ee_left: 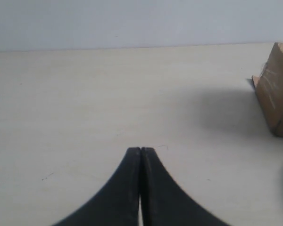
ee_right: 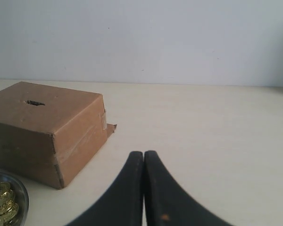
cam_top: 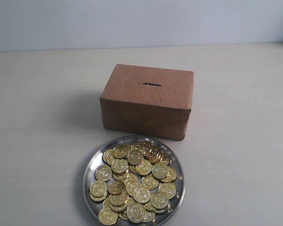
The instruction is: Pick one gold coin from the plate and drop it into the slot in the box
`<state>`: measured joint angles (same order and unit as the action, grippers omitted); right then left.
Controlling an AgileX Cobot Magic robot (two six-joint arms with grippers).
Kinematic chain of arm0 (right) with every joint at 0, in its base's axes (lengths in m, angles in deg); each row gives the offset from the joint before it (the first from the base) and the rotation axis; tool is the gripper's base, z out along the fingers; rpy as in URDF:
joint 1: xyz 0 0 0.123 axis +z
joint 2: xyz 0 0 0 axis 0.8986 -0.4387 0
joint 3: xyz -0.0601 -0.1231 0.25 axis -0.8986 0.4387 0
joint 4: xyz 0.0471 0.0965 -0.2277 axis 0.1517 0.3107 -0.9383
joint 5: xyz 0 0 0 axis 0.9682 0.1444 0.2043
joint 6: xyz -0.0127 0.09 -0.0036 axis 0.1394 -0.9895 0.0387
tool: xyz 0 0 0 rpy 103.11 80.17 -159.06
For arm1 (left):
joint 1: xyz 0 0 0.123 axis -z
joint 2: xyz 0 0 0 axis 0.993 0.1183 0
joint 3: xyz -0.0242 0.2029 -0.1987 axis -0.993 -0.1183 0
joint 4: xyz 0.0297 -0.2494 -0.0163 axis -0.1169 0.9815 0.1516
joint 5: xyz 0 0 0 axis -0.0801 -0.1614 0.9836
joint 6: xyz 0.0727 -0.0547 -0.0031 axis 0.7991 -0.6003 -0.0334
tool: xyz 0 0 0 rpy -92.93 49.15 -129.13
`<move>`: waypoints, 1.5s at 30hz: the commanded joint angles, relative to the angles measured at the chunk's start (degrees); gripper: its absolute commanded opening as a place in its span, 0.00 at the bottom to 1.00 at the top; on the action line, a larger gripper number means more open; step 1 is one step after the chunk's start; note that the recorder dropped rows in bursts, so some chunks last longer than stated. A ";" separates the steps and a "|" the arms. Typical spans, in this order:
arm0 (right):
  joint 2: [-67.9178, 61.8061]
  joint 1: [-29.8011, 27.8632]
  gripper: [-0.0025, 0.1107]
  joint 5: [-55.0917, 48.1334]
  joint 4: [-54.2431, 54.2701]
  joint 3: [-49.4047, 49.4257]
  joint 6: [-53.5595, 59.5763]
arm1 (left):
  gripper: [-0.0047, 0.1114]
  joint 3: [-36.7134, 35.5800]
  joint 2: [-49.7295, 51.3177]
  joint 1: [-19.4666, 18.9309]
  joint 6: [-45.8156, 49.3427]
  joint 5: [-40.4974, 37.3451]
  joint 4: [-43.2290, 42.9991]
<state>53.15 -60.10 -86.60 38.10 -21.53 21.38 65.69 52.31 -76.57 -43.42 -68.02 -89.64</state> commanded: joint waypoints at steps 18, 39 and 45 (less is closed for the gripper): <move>0.35 -0.26 0.02 0.64 -0.27 0.26 0.00 | 0.04 0.01 -0.32 -0.09 -3.41 0.82 0.81; 0.35 -0.26 0.02 0.64 -0.16 0.26 0.00 | 0.04 0.01 -0.32 -0.09 8.61 0.82 10.00; 0.35 -0.26 0.02 0.64 -0.16 0.26 0.00 | 0.04 0.01 -0.32 -0.09 6.80 0.82 10.00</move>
<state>53.15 -60.10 -86.60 38.08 -21.53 21.38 65.69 52.31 -76.57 -35.42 -68.02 -80.24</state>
